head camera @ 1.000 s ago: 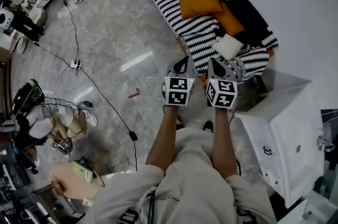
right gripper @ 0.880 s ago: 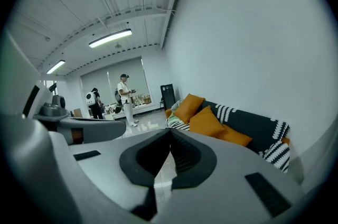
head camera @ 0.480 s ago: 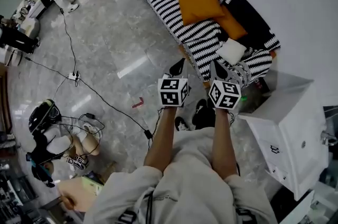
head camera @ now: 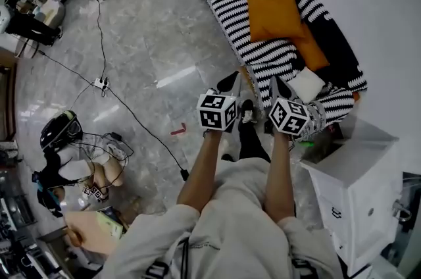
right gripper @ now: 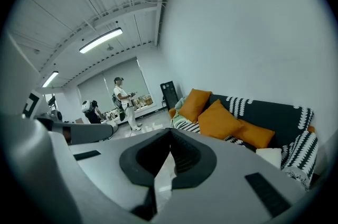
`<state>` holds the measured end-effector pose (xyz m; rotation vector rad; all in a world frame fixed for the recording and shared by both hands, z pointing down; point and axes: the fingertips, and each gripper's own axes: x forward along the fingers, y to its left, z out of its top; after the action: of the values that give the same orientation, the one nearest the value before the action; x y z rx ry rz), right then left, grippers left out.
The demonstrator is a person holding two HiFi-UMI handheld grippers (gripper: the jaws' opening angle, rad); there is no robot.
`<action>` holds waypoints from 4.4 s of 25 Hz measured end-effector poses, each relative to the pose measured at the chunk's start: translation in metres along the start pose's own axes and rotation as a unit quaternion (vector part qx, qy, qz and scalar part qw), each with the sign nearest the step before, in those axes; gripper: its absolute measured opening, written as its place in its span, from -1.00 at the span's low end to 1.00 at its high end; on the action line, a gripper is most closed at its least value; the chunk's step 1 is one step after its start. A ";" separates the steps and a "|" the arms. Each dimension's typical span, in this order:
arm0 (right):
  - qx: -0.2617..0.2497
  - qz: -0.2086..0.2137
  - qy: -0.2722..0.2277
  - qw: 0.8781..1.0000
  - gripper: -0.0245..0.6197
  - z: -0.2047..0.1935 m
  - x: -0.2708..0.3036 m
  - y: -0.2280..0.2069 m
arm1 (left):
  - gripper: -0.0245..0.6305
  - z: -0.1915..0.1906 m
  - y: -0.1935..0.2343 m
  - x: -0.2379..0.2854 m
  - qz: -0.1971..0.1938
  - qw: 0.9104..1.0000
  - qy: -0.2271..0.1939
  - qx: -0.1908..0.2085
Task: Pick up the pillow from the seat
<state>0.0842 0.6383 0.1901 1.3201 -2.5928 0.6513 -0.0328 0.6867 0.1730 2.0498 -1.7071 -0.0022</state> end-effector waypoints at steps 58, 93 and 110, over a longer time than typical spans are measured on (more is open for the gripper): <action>-0.028 -0.062 0.076 0.995 -0.90 0.178 0.397 -0.226 | -0.91 0.156 0.128 0.475 -0.016 0.995 0.089 0.046; 0.080 -0.181 0.216 0.956 -0.90 0.039 0.576 -0.495 | -0.91 -0.053 0.143 0.824 -0.177 0.931 0.316 0.050; 0.122 0.016 0.226 0.966 -0.08 -0.007 0.626 -0.540 | -0.91 -0.127 0.132 0.847 -0.161 0.940 0.295 0.048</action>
<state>0.1417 -0.0940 0.5695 1.0334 -2.2174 1.1577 0.0737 -0.0719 0.5791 2.0904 -1.0152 0.5444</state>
